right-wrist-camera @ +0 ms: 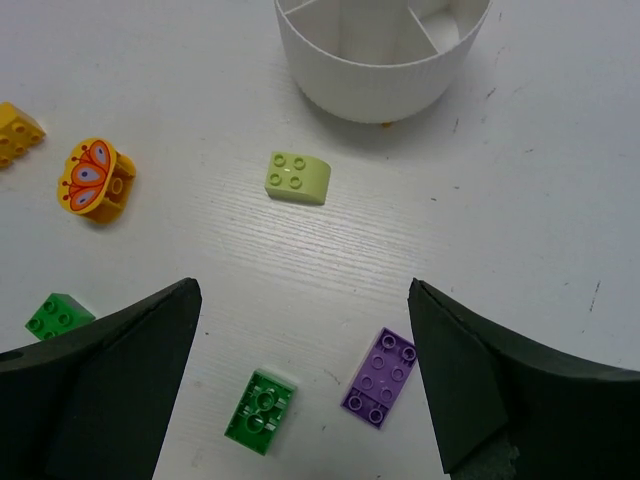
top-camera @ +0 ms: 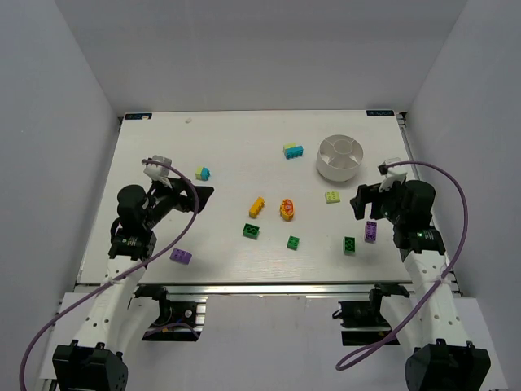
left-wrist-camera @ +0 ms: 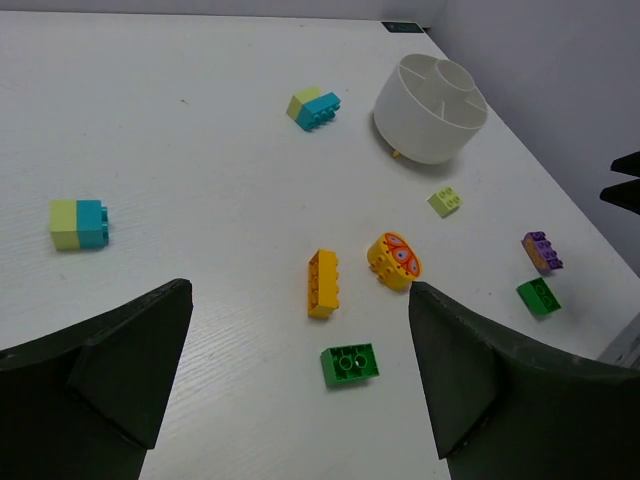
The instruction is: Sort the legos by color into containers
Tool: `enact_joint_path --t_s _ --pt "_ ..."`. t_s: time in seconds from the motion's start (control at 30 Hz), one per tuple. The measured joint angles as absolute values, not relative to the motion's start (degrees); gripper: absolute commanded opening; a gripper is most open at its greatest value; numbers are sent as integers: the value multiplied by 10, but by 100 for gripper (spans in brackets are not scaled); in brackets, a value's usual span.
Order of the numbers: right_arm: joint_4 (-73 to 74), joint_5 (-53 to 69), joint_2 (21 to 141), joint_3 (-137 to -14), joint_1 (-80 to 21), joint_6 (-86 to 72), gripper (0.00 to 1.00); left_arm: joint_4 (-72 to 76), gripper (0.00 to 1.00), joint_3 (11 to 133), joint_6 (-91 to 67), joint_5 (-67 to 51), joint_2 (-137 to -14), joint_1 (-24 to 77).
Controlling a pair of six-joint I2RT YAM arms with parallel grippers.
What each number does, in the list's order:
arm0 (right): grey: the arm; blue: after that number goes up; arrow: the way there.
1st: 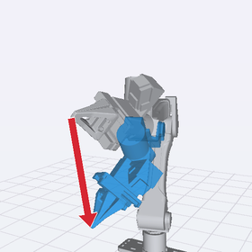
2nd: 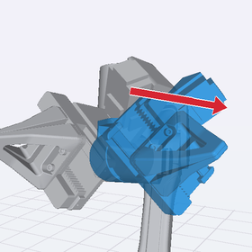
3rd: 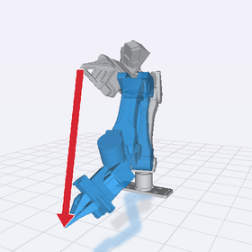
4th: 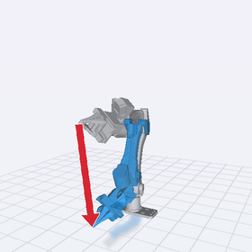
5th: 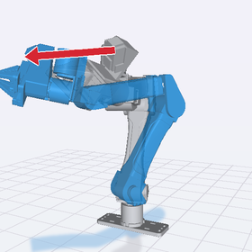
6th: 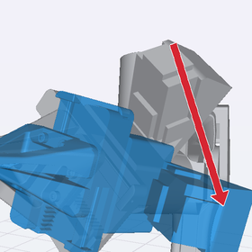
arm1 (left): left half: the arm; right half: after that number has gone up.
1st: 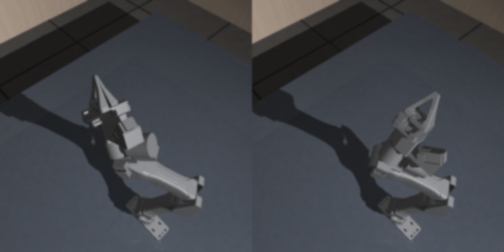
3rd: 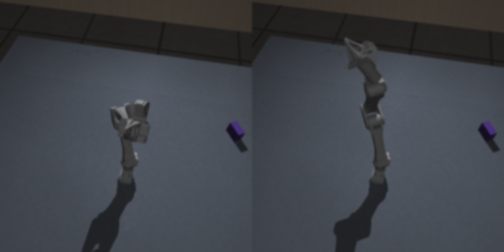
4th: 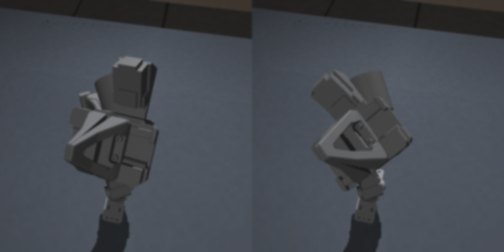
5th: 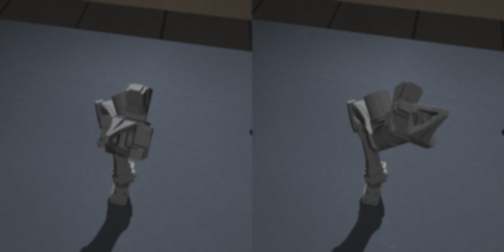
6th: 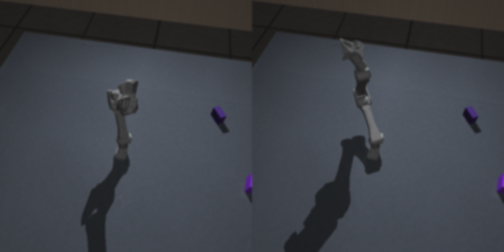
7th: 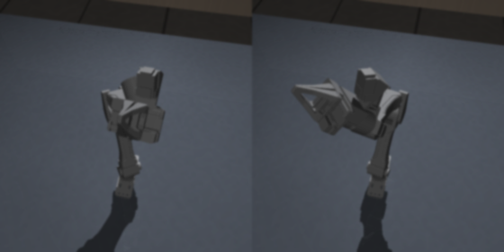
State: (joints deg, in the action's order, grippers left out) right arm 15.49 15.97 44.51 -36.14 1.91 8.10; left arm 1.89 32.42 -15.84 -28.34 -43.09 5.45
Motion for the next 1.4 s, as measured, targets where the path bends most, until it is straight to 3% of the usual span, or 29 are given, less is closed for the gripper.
enact_joint_path --t_s 0.13,0.23,0.37,0.4,0.43,0.5,0.57,0.6,0.7,0.73,0.77,0.8,0.83,0.9,1.13,1.3,1.4 --pt "155 182 431 -361 21 88 89 35 98 324 -180 -308 -440 58" --pt "160 210 431 -361 22 107 89 46 88 324 -191 -330 -465 69" --pt "165 278 427 -351 22 155 89 41 47 334 -199 -356 -529 96" --pt "166 301 424 -342 22 175 89 35 32 340 -201 -358 -549 105" --pt "170 320 421 -333 22 195 89 28 28 347 -204 -360 -568 117" --pt "186 352 419 -319 21 227 89 14 32 359 -207 -359 -600 145" --pt "197 367 419 -319 21 238 89 -2 50 370 -208 -344 -619 179" --pt "195 366 416 -319 21 235 85 -15 53 377 -214 -329 -628 199" --pt "188 360 408 -319 22 220 8 -56 69 418 -229 -276 -666 255" --pt "183 352 406 -319 21 219 7 -79 73 440 -231 -246 -684 276" --pt "178 338 405 -319 21 207 9 -102 77 464 -234 -217 -703 295" --pt "174 322 405 -320 22 198 16 -116 80 486 -234 -187 -723 310" --pt "170 308 405 -320 22 190 32 -130 82 507 -235 -154 -743 327" --pt "165 284 406 -320 22 177 39 -158 83 542 -234 -94 -780 355" --pt "162 249 414 -323 22 165 46 -248 80 698 -179 72 -957 421" --pt "162 241 414 -325 22 165 46 -317 66 801 -138 128 -1069 430" --pt "162 238 414 -325 22 165 46 -370 63 872 -124 144 -1126 429"
